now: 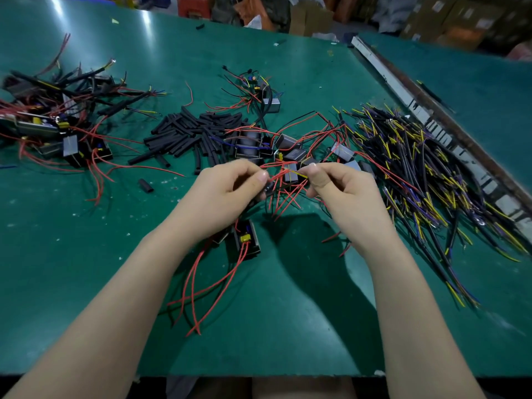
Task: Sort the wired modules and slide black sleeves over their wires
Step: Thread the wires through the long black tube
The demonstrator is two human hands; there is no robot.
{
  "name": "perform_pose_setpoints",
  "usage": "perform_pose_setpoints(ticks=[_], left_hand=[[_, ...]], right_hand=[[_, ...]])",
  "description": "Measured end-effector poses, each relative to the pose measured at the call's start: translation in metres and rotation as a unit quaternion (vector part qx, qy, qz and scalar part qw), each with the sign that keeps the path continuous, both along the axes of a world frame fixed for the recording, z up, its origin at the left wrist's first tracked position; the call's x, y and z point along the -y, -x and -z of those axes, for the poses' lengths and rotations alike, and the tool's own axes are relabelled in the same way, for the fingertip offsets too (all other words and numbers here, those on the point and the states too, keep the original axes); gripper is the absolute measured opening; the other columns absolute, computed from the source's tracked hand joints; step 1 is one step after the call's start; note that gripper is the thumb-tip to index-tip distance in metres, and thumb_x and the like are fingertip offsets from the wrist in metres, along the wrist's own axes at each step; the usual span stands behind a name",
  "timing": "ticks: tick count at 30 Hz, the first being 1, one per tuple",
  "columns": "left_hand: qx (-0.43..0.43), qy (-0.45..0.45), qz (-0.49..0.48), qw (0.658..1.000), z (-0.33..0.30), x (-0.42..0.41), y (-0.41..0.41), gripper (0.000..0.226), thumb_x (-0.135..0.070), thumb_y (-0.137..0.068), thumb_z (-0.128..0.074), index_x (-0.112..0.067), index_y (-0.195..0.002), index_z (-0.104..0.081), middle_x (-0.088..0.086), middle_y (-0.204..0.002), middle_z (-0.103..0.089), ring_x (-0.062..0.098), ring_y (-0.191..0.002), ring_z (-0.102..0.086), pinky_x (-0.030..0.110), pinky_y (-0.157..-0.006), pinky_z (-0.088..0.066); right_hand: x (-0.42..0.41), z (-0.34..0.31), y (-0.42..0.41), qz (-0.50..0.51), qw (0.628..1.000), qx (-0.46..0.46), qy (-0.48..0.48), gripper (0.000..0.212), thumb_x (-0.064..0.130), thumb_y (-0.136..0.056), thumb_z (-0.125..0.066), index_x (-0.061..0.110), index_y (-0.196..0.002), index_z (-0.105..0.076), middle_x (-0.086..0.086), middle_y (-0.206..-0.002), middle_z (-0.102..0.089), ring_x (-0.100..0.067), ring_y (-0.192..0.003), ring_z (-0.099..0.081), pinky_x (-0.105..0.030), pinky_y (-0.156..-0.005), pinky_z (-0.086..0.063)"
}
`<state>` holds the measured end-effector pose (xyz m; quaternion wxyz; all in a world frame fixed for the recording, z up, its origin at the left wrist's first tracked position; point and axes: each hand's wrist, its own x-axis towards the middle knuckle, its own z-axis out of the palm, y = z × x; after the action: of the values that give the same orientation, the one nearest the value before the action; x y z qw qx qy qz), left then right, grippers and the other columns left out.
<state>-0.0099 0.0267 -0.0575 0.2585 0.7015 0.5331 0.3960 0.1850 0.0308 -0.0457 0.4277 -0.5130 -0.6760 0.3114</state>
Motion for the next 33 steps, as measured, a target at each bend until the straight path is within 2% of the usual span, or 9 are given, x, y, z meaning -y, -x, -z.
perform_pose_setpoints(ticks=[3, 5, 8, 11, 17, 23, 28, 31, 33], left_hand=[[0.004, 0.021, 0.045, 0.999, -0.001, 0.002, 0.000, 0.016, -0.033, -0.094, -0.054, -0.030, -0.081, -0.063, -0.019, -0.069, -0.067, -0.008, -0.053, -0.048, 0.007, -0.055, -0.036], [0.017, 0.016, 0.060, 0.998, -0.002, 0.003, -0.001, 0.013, -0.032, -0.093, -0.056, -0.029, -0.083, -0.063, -0.017, -0.068, -0.066, -0.008, -0.054, -0.048, 0.006, -0.056, -0.035], [0.053, 0.018, 0.073, 0.996, -0.003, 0.003, -0.001, 0.009, -0.031, -0.091, -0.059, -0.028, -0.084, -0.063, -0.016, -0.070, -0.066, -0.006, -0.059, -0.049, 0.009, -0.060, -0.038], [0.093, 0.021, 0.060, 0.994, -0.003, 0.002, 0.000, 0.011, -0.037, -0.084, -0.063, -0.026, -0.083, -0.062, -0.012, -0.072, -0.062, 0.001, -0.063, -0.049, 0.014, -0.062, -0.041], [0.141, 0.034, 0.058, 0.988, -0.001, 0.000, 0.000, 0.010, -0.032, -0.084, -0.065, -0.024, -0.082, -0.060, -0.018, -0.064, -0.056, -0.001, -0.058, -0.043, 0.010, -0.056, -0.036], [0.124, 0.056, 0.027, 0.990, 0.003, -0.002, 0.001, 0.021, -0.030, -0.096, -0.051, -0.026, -0.079, -0.062, -0.015, -0.064, -0.060, 0.003, -0.050, -0.053, 0.011, -0.049, -0.039], [0.037, 0.067, -0.005, 0.997, 0.007, -0.002, 0.002, 0.008, -0.027, -0.090, -0.062, -0.032, -0.084, -0.060, -0.030, -0.070, -0.061, 0.005, -0.039, -0.055, 0.011, -0.043, -0.038], [0.011, 0.093, 0.019, 0.995, 0.005, 0.001, -0.001, 0.005, -0.032, -0.089, -0.063, -0.032, -0.084, -0.063, -0.025, -0.066, -0.063, 0.006, -0.036, -0.054, 0.013, -0.040, -0.040], [0.007, 0.112, 0.037, 0.993, 0.004, 0.002, -0.002, 0.004, -0.036, -0.087, -0.064, -0.032, -0.085, -0.065, -0.015, -0.070, -0.066, 0.007, -0.044, -0.056, 0.016, -0.045, -0.045]], right_hand=[[-0.001, -0.001, 0.002, 0.012, 0.999, -0.033, -0.003, 0.019, 0.030, -0.096, -0.057, 0.030, -0.077, -0.064, 0.019, -0.055, -0.059, 0.006, -0.054, -0.051, -0.009, -0.057, -0.038], [-0.002, -0.001, 0.002, 0.012, 0.998, -0.055, 0.002, 0.014, 0.024, -0.095, -0.060, 0.032, -0.084, -0.064, 0.013, -0.068, -0.066, 0.000, -0.071, -0.061, -0.016, -0.074, -0.048], [-0.001, -0.001, 0.004, 0.006, 0.997, -0.071, 0.010, 0.014, 0.017, -0.093, -0.062, 0.031, -0.091, -0.064, 0.008, -0.080, -0.067, -0.008, -0.081, -0.063, -0.022, -0.083, -0.050], [0.000, -0.003, 0.005, -0.004, 0.994, -0.103, 0.023, 0.015, 0.014, -0.091, -0.064, 0.029, -0.092, -0.065, 0.010, -0.079, -0.067, 0.001, -0.076, -0.061, -0.016, -0.081, -0.050], [0.000, -0.001, 0.005, -0.004, 0.996, -0.093, 0.001, 0.017, 0.014, -0.088, -0.068, 0.031, -0.089, -0.066, 0.021, -0.064, -0.063, 0.007, -0.067, -0.055, -0.012, -0.071, -0.042], [0.000, 0.002, 0.005, -0.029, 0.994, -0.101, -0.014, 0.019, 0.015, -0.088, -0.068, 0.034, -0.088, -0.064, 0.018, -0.064, -0.056, -0.008, -0.072, -0.051, -0.033, -0.076, -0.040], [0.000, 0.002, 0.007, -0.035, 0.995, -0.084, -0.035, 0.020, 0.014, -0.088, -0.068, 0.033, -0.089, -0.063, 0.021, -0.066, -0.057, -0.002, -0.069, -0.053, -0.022, -0.072, -0.043], [0.000, 0.002, 0.007, -0.031, 0.995, -0.092, -0.034, 0.019, 0.012, -0.087, -0.068, 0.031, -0.088, -0.062, 0.020, -0.067, -0.058, -0.003, -0.070, -0.054, -0.021, -0.073, -0.044], [0.000, 0.002, 0.007, -0.033, 0.995, -0.093, -0.034, 0.019, 0.011, -0.088, -0.068, 0.030, -0.088, -0.062, 0.017, -0.069, -0.060, -0.004, -0.073, -0.056, -0.022, -0.074, -0.045]])
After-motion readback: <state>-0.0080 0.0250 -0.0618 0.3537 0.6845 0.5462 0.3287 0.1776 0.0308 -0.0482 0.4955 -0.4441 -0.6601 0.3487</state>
